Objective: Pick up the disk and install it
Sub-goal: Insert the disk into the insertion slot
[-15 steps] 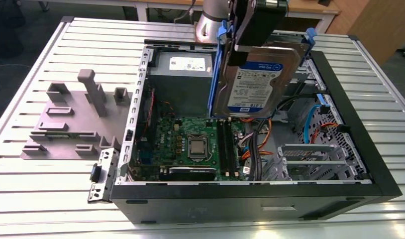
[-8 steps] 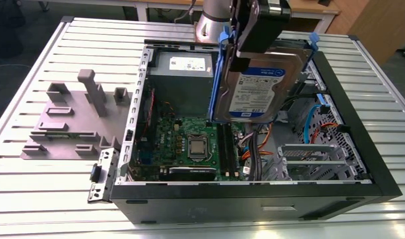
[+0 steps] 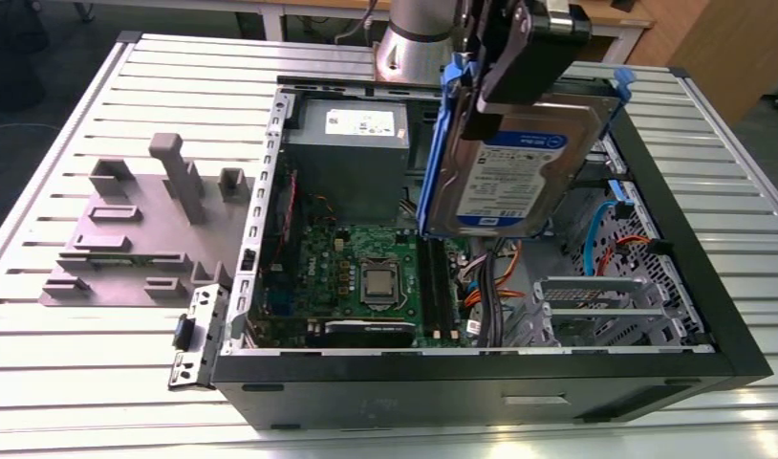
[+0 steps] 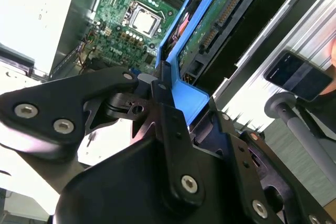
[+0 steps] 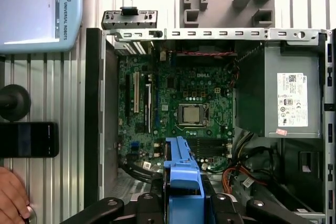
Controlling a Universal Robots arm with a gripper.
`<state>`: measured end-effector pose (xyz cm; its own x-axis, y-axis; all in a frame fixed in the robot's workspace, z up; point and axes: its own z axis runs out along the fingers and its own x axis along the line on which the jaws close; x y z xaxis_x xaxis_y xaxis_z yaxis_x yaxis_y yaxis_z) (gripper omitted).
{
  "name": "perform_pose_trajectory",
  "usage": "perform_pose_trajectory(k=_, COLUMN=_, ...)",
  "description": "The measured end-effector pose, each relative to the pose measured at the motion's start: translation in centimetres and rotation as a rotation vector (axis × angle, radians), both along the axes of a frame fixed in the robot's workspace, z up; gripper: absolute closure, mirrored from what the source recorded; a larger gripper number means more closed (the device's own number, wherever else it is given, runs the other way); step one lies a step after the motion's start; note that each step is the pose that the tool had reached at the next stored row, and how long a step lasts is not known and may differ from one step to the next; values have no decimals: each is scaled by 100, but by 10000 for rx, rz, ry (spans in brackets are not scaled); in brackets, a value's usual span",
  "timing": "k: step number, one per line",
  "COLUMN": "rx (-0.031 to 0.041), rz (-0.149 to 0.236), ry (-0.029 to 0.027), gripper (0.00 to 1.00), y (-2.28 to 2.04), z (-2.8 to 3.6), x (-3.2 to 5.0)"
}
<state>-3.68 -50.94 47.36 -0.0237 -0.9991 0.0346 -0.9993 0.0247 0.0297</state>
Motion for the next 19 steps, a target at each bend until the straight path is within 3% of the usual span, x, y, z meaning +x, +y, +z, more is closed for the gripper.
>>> perform_pose_trajectory(k=5, rx=-2, rz=0, ry=0, gripper=64, y=-3, z=-2, x=73)
perform_pose_trajectory(k=8, rx=0, rz=0, ry=0, gripper=64, y=-28, z=-6, x=90)
perform_pose_trajectory(k=11, rx=-2, rz=0, ry=0, gripper=64, y=-94, z=-11, x=95)
perform_pose_trajectory(k=15, rx=-1, rz=0, ry=0, gripper=64, y=-215, z=-23, x=116)
perform_pose_trajectory(k=17, rx=0, rz=-1, ry=0, gripper=64, y=-261, z=-34, x=158)
perform_pose_trajectory(k=19, rx=1, rz=0, ry=0, gripper=64, y=-277, z=-46, x=244)
